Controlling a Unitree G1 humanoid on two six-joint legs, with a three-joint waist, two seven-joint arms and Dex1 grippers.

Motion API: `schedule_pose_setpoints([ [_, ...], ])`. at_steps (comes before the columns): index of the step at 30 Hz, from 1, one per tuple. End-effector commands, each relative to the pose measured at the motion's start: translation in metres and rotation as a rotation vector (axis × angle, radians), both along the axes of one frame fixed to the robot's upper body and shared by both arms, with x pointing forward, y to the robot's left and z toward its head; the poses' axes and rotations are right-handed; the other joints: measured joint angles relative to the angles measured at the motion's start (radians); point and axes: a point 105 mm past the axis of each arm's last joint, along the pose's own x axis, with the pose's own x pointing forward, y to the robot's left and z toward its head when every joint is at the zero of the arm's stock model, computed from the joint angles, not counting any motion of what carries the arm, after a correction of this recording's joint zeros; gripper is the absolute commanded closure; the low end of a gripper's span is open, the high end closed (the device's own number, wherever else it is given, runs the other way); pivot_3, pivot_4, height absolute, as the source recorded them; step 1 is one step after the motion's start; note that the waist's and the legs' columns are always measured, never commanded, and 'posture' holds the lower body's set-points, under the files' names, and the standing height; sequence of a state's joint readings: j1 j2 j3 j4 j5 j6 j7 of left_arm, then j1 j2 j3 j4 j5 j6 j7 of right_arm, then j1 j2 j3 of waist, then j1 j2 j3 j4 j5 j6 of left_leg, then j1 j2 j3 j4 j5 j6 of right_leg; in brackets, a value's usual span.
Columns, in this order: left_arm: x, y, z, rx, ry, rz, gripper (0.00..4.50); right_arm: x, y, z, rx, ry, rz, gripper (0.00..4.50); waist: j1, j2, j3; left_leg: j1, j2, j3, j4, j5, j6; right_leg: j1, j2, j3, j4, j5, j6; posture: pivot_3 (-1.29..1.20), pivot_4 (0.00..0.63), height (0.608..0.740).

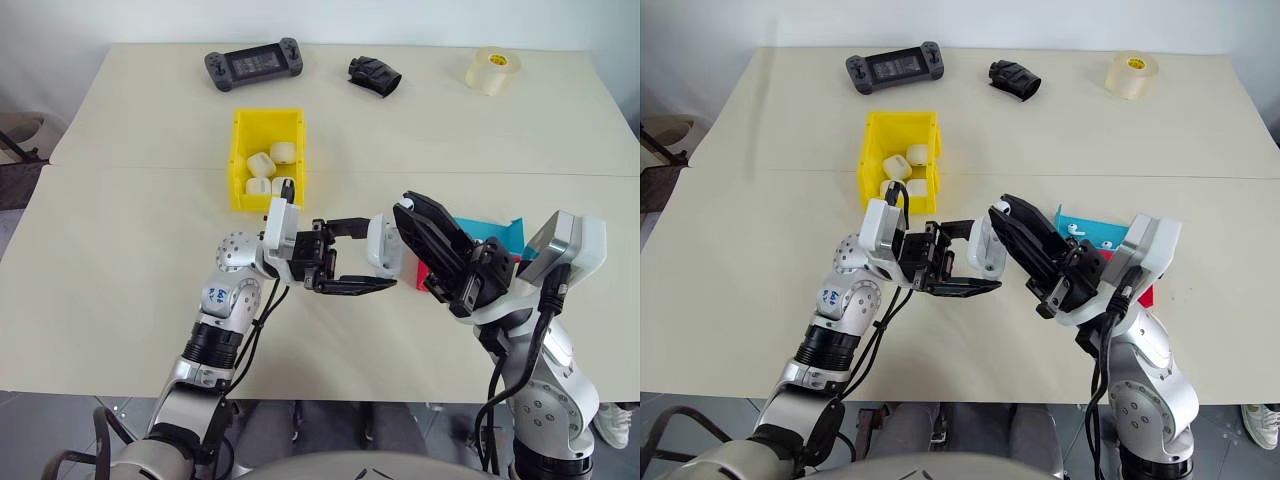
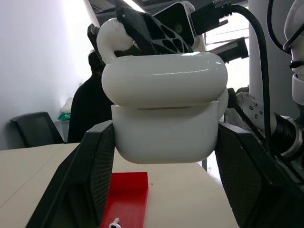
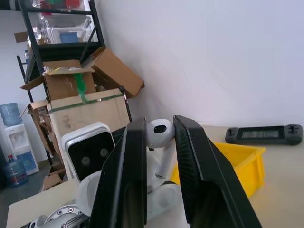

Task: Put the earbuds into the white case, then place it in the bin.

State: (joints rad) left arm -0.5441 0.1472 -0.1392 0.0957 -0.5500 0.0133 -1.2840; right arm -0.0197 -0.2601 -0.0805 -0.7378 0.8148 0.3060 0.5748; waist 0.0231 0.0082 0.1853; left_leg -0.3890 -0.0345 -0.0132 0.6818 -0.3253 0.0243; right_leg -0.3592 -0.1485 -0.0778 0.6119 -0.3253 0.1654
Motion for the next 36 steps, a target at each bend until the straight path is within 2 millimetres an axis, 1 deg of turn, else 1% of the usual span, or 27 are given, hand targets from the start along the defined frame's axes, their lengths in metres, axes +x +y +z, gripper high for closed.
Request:
schedule_pose_setpoints([
  [1,-0.005,-0.002,0.01,-0.019,-0.041,-0.014,1.72,-0.004,0.002,0.004,0.014,-0.027,0.024,4.02,0.0,0.0,0.0,0.0,0.0,0.0,0.0,0.0,0.0,0.0,0.0,0.0,0.0,0.0,0.0,0.0,0.15,0.74],
  [12,-0.004,0.0,0.015,-0.031,-0.051,-0.006,1.72,0.0,0.0,-0.012,-0.022,0.007,0.029,4.02,0.0,0.0,0.0,0.0,0.0,0.0,0.0,0.0,0.0,0.0,0.0,0.0,0.0,0.0,0.0,0.0,0.15,0.74],
  [20,-0.003,0.001,0.018,-0.036,-0.054,0.002,1.72,-0.002,-0.004,-0.021,-0.067,0.016,0.022,4.02,0.0,0.0,0.0,0.0,0.0,0.0,0.0,0.0,0.0,0.0,0.0,0.0,0.0,0.0,0.0,0.0,0.15,0.74],
  [25,0.0,0.002,0.019,-0.04,-0.056,0.015,1.72,-0.004,-0.01,-0.024,-0.13,0.001,0.017,4.02,0.0,0.0,0.0,0.0,0.0,0.0,0.0,0.0,0.0,0.0,0.0,0.0,-0.001,0.0,0.0,0.0,0.15,0.74],
  [32,0.001,0.003,0.02,-0.045,-0.055,0.024,1.72,-0.008,-0.011,-0.031,-0.242,-0.026,0.03,4.02,0.001,0.0,0.0,0.0,0.0,0.0,0.0,0.0,0.0,0.0,0.0,0.0,-0.001,0.0,0.0,0.0,0.15,0.74],
  [36,0.002,0.002,0.021,-0.046,-0.055,0.028,1.72,-0.008,-0.013,-0.034,-0.259,-0.031,0.03,4.02,0.002,0.0,0.0,0.0,0.0,0.0,0.0,0.0,0.0,0.0,0.0,0.0,-0.001,0.0,0.0,0.0,0.15,0.74],
])
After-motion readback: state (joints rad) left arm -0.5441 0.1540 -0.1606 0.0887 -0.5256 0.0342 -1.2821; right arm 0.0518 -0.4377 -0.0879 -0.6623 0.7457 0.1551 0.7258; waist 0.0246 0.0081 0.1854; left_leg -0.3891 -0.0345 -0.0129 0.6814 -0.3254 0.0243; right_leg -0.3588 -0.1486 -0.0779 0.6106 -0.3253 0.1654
